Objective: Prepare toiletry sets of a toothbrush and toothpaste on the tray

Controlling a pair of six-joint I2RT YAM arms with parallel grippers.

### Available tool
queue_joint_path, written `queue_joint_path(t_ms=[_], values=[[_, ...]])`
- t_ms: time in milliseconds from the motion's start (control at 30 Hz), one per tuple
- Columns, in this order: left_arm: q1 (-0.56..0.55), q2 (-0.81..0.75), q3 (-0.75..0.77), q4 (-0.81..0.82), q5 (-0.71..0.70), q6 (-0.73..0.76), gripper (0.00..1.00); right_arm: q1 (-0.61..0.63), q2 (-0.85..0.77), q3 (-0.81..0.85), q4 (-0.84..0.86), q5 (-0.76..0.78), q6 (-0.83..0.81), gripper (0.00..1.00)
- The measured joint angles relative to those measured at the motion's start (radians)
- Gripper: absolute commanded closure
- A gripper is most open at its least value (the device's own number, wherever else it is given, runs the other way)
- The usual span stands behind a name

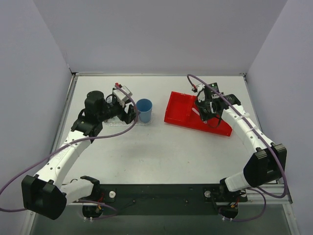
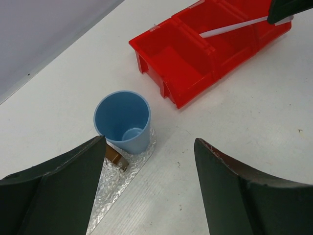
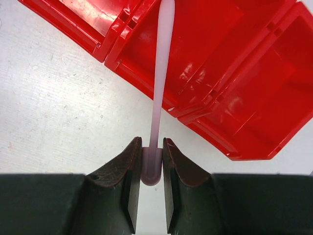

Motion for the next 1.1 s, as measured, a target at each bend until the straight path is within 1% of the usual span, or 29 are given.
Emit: queue_joint_path(t_ms=[267, 500, 633, 767, 933, 1100], values=[[-0.042, 0.057, 0.031, 0.002, -0.014, 0.007, 0.18, -0.017, -0.037, 0.033, -0.029, -0.003, -0.022, 1.0], [-0.099, 0.088, 0.058, 0.003, -0.009, 0.058, 0.17, -0.02, -0.08, 0.082, -0.077, -0.048, -0.038, 1.0], [-0.151, 0.105, 0.102, 0.002, -0.012, 0.097, 0.17, -0.02, -0.101, 0.134, -0.103, -0.111, -0.039, 1.0], [-0.222, 0.105, 0.128, 0.003, -0.022, 0.166, 0.16, -0.02, -0.105, 0.18, -0.135, -0.208, -0.041, 1.0], [-0.319, 0.112, 0.138, -0.002, -0.055, 0.271, 0.16, -0.02, -0.105, 0.209, -0.175, -0.336, -0.042, 1.0], [-0.401, 0.132, 0.147, -0.007, -0.118, 0.372, 0.16, -0.02, -0.105, 0.233, -0.205, -0.465, -0.045, 1.0]])
